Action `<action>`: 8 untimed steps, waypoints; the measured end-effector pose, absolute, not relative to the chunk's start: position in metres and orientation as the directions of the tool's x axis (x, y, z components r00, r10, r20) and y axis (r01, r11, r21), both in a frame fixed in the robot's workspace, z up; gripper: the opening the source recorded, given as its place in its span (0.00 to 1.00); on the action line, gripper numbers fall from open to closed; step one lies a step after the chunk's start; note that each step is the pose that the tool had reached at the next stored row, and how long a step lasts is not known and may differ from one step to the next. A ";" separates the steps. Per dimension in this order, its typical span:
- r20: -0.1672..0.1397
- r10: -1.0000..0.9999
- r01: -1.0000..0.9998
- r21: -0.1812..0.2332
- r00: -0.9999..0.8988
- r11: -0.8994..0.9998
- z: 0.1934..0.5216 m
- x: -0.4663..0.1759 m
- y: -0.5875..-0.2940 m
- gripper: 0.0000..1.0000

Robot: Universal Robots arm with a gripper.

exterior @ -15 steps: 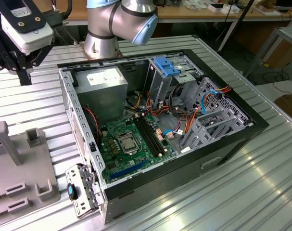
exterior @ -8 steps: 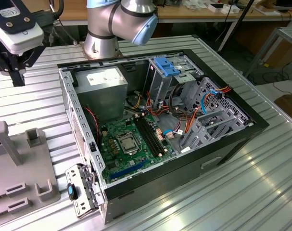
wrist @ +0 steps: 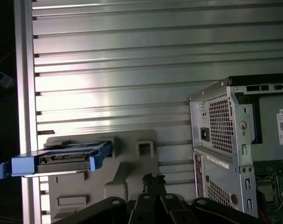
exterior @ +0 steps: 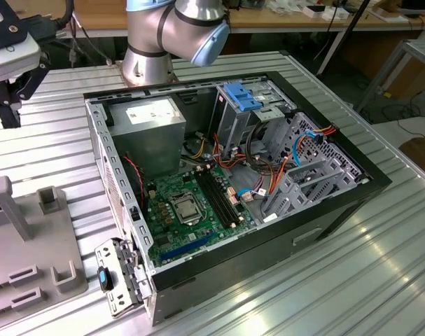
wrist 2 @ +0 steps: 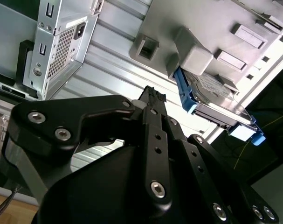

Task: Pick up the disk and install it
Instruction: 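Reach for the disk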

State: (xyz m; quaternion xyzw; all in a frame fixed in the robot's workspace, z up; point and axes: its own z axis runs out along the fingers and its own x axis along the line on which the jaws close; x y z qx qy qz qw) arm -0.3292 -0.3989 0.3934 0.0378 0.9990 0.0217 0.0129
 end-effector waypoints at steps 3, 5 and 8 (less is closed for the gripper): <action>-0.024 0.076 0.075 0.044 -0.997 0.996 0.393 -0.337 -0.399 0.11; -0.024 0.076 0.075 0.044 -0.997 0.996 0.393 -0.344 -0.399 0.11; -0.024 0.076 0.075 0.044 -0.997 0.996 0.393 -0.350 -0.399 0.11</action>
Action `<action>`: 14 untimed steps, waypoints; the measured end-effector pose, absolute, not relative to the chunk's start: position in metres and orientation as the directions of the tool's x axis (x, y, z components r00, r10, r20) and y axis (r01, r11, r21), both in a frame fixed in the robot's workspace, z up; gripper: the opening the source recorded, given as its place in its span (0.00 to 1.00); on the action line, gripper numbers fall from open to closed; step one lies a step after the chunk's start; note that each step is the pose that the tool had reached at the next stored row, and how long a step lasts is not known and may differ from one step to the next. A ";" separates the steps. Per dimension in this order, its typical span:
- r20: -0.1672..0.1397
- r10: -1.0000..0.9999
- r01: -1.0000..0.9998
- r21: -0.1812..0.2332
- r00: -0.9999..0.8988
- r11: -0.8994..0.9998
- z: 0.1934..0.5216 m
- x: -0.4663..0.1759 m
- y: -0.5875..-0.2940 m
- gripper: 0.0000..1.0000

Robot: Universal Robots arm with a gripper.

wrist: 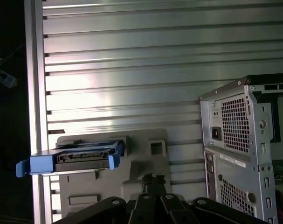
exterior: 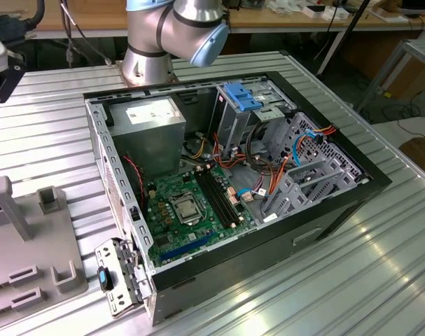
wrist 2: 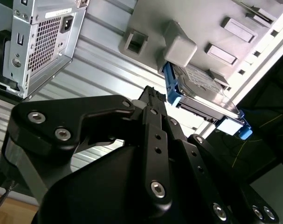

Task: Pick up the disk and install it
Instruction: 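Reach for the disk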

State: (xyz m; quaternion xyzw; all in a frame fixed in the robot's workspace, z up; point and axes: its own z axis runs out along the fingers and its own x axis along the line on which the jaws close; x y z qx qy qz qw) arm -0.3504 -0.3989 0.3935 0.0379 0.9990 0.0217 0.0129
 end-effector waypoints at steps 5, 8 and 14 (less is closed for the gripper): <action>-0.024 0.076 0.075 0.044 -0.997 0.996 0.393 -0.365 -0.399 0.11; -0.024 0.076 0.075 0.044 -0.997 0.996 0.393 -0.373 -0.399 0.11; -0.024 0.076 0.075 0.044 -0.997 0.996 0.393 -0.388 -0.399 0.11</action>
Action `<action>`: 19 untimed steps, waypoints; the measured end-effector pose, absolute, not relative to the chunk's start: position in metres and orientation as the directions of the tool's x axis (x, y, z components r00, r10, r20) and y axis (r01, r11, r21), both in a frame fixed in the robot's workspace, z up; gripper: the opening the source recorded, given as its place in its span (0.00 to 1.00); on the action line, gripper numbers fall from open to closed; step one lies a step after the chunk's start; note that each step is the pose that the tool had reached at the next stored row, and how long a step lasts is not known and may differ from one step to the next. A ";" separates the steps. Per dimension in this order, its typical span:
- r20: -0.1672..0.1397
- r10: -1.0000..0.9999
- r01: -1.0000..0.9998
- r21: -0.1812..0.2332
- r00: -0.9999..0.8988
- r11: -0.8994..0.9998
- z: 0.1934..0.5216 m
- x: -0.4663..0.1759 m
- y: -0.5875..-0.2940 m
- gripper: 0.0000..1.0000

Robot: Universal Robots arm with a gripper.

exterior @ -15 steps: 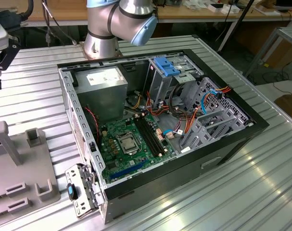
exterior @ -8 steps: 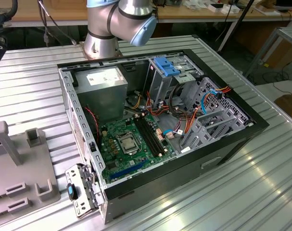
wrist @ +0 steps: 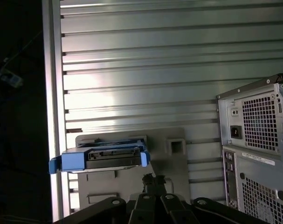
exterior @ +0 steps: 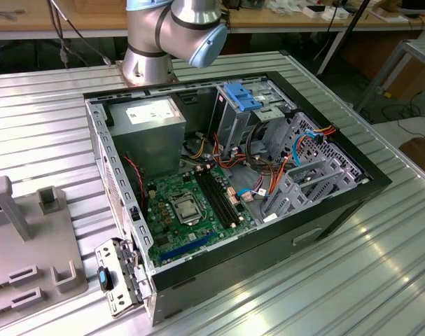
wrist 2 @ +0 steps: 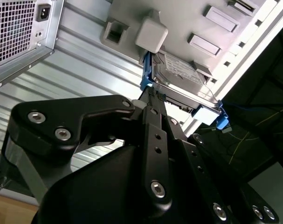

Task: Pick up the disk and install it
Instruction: 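Reach for the disk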

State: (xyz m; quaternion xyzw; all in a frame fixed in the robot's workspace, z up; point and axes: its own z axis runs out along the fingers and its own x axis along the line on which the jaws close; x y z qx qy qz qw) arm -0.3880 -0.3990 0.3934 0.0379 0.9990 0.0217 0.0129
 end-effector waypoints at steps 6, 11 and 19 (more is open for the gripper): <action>-0.024 0.076 0.075 0.044 -0.997 0.996 0.394 -0.401 -0.399 0.11; -0.024 0.076 0.075 0.044 -0.997 0.996 0.393 -0.411 -0.399 0.11; -0.024 0.076 0.075 0.044 -0.997 0.996 0.393 -0.431 -0.399 0.11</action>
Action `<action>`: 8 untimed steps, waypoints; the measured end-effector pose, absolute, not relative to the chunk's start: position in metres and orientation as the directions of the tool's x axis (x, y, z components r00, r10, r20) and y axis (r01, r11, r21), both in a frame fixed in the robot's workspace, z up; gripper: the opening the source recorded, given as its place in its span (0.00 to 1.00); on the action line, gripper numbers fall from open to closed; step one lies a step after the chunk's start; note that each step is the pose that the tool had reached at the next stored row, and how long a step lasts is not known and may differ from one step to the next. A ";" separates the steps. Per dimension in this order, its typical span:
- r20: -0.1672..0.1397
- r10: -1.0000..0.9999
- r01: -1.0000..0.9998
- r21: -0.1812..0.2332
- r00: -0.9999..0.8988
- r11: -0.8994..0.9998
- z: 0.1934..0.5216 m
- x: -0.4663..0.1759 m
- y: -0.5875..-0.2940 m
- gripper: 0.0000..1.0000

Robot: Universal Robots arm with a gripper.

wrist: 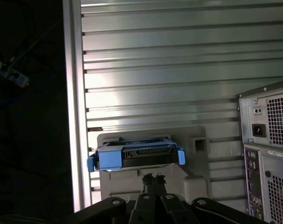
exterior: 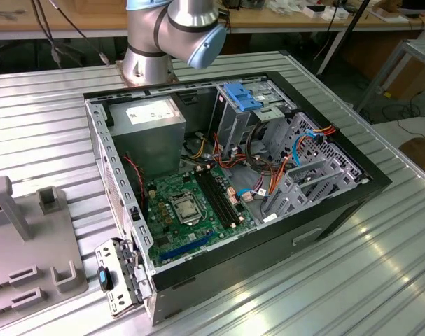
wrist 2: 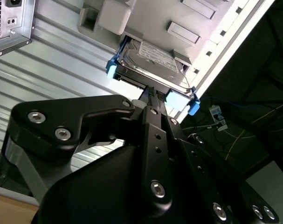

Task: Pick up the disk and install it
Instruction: 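Reach for the disk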

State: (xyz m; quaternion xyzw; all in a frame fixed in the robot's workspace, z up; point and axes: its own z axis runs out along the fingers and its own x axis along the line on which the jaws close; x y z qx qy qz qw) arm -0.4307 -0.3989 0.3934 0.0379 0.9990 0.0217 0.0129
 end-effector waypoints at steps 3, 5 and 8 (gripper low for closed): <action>-0.024 0.076 0.075 0.044 -0.997 0.996 0.393 -0.436 -0.399 0.11; -0.024 0.076 0.075 0.044 -0.997 0.996 0.393 -0.440 -0.399 0.11; -0.024 0.076 0.075 0.044 -0.997 0.996 0.393 -0.446 -0.399 0.11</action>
